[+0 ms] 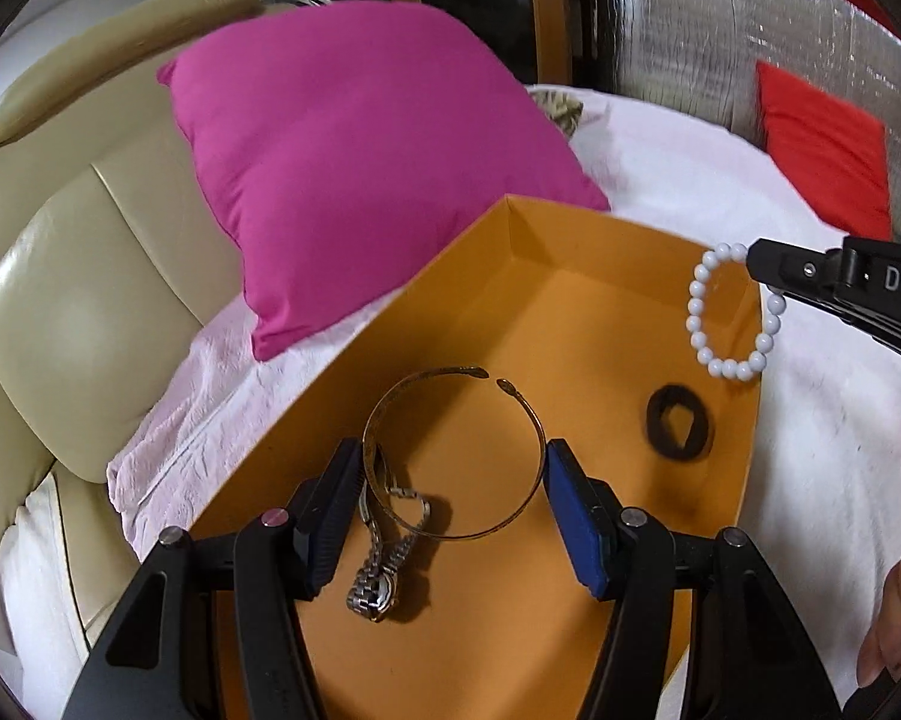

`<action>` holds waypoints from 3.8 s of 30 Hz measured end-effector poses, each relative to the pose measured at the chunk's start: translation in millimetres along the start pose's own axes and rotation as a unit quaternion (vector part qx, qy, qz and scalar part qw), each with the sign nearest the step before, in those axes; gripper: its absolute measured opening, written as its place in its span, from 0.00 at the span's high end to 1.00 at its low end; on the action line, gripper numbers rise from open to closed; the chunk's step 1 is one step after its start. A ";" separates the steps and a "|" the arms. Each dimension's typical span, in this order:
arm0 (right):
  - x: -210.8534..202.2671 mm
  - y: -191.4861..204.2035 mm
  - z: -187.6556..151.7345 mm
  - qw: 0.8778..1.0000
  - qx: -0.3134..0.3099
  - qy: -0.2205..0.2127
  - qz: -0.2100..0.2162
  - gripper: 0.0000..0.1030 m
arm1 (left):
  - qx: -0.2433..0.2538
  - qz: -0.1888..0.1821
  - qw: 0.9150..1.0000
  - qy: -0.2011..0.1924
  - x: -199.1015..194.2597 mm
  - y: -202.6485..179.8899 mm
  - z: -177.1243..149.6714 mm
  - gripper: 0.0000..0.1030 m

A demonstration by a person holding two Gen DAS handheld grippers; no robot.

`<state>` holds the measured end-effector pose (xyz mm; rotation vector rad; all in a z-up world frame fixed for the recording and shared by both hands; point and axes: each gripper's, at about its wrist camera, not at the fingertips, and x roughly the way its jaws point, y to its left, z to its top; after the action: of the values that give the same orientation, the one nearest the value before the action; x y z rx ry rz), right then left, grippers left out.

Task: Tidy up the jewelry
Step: 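Carry the bangle and white bracelet into the orange box and open both tools, then move both tools back toward the purple and red bracelets, then grasp the red bead bracelet with the right tool, then grasp the black hair tie with silver ring with the left tool while the right tool holds the red bracelet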

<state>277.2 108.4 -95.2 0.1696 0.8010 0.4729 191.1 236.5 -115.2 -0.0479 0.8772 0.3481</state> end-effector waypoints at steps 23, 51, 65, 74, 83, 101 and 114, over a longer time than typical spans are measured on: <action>-202.3 -161.7 -50.4 0.984 0.090 -0.090 -0.127 0.54 | 0.094 -0.023 0.989 -0.109 -55.0 -97.0 -3.8 0.34; -268.7 -338.1 -162.8 0.948 0.281 0.029 -0.149 0.54 | 0.253 -0.177 0.948 -0.079 -68.0 -300.2 -53.4 0.31; -259.3 -322.0 -166.1 0.953 0.200 0.051 -0.222 0.89 | 0.277 -0.236 0.930 -0.052 -62.3 -337.8 -57.7 0.31; -280.2 -333.3 -169.9 0.946 0.230 0.031 -0.225 0.89 | 0.271 -0.267 0.922 -0.075 -72.9 -343.6 -57.7 0.29; -276.0 -340.3 -169.4 0.943 0.258 0.041 -0.204 0.89 | 0.291 -0.339 0.889 -0.102 -93.6 -375.2 -67.9 0.17; -283.6 -340.9 -165.7 0.945 0.263 0.015 -0.193 0.89 | 0.302 -0.381 0.873 -0.044 -75.1 -370.5 -69.2 0.95; -283.5 -343.1 -165.6 0.943 0.279 0.010 -0.179 0.89 | 0.266 -0.384 0.881 -0.069 -81.1 -355.7 -58.6 0.21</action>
<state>105.1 -332.4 -135.3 0.5344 0.9478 -0.1090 213.0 -132.2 -127.0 0.1357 0.7220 -0.6350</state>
